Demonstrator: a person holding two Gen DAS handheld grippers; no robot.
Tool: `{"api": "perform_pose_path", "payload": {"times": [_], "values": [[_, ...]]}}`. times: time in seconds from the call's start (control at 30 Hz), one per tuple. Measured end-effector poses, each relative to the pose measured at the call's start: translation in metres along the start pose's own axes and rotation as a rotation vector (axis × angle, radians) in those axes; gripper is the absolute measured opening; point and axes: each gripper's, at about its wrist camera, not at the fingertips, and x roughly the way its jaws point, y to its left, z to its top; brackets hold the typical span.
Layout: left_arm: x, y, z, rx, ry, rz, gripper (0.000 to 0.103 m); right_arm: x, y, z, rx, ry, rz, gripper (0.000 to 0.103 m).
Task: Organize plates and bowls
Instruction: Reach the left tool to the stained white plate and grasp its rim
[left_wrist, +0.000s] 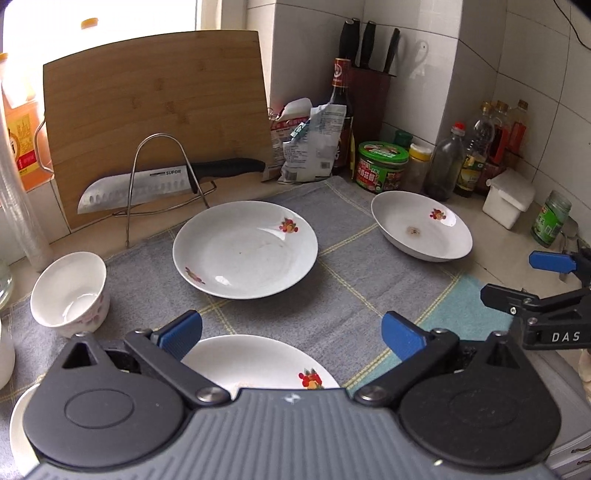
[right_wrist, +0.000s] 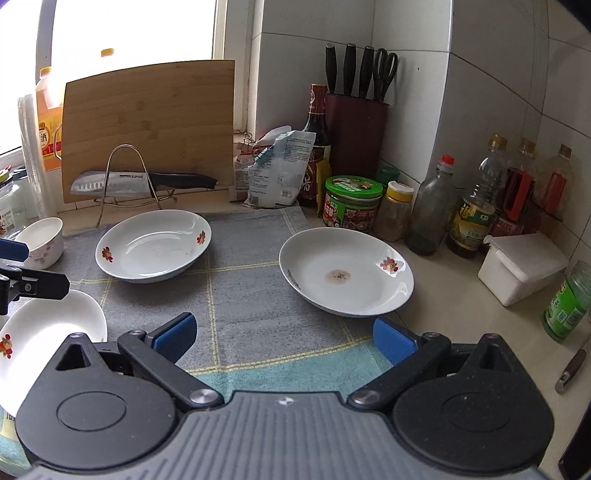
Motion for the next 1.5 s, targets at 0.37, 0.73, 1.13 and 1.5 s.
{"api": "perform_pose_path", "payload": {"times": [0.37, 0.73, 1.13, 1.5], "values": [[0.041, -0.018, 0.026, -0.030, 0.041, 0.019, 0.102, 0.058, -0.056, -0.007, 0.009, 0.037, 0.008, 0.103], [0.101, -0.056, 0.066, -0.043, 0.098, 0.017, 0.102, 0.116, -0.101, -0.011, -0.071, 0.094, 0.106, 0.103], [0.178, -0.103, 0.111, 0.031, 0.210, -0.056, 0.102, 0.146, -0.134, -0.017, -0.096, 0.106, 0.214, 0.103], [0.244, -0.137, 0.137, 0.102, 0.293, -0.081, 0.102, 0.166, -0.146, -0.012, -0.118, 0.093, 0.286, 0.103]]}}
